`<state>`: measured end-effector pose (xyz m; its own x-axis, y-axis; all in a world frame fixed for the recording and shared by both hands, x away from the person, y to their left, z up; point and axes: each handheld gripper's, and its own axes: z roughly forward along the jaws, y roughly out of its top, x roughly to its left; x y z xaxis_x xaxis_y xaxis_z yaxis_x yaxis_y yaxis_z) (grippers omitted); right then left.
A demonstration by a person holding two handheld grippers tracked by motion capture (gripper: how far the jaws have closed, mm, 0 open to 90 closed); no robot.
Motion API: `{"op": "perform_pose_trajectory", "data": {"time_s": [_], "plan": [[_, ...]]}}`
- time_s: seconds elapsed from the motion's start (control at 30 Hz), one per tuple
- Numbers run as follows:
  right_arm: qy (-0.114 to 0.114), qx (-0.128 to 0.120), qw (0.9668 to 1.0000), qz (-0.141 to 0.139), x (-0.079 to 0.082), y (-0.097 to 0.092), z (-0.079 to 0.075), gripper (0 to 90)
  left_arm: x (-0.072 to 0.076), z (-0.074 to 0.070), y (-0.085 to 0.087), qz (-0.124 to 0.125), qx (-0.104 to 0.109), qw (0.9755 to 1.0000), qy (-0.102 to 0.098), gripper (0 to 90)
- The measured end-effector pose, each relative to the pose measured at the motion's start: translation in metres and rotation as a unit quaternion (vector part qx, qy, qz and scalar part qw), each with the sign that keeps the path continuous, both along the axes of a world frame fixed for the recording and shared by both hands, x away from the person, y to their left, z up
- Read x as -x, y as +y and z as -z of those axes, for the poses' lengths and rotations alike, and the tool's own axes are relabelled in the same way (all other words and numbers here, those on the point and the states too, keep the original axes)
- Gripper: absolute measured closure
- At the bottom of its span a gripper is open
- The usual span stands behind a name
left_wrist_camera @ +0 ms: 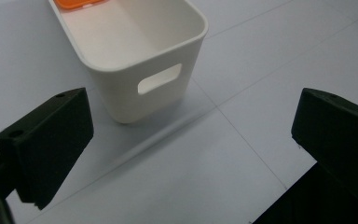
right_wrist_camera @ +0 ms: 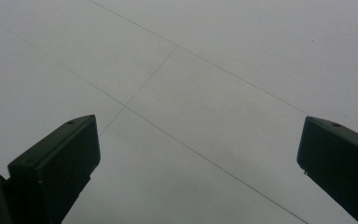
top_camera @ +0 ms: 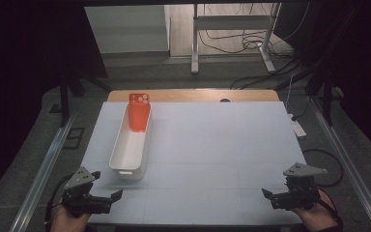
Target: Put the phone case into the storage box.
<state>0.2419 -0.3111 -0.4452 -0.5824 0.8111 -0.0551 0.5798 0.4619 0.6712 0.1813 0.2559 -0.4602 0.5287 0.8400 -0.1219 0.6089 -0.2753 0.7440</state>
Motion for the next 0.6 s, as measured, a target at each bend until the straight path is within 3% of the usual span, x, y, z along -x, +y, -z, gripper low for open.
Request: {"op": "perform_pose_trajectory", "data": {"time_s": [0.27, 0.6], "plan": [[0.000, 0.000, 1.0000, 0.000, 0.0000, 0.0001, 0.0000, 0.0, 0.0042, 0.0052, 0.0000, -0.004, -0.017, 0.9998, 0.011, 0.0], [-0.001, 0.002, 1.0000, 0.000, 0.0000, 0.0002, 0.0003, 0.0, 0.0034, 0.0058, 0.0006, -0.012, -0.011, 0.9997, 0.019, 0.0]]}}
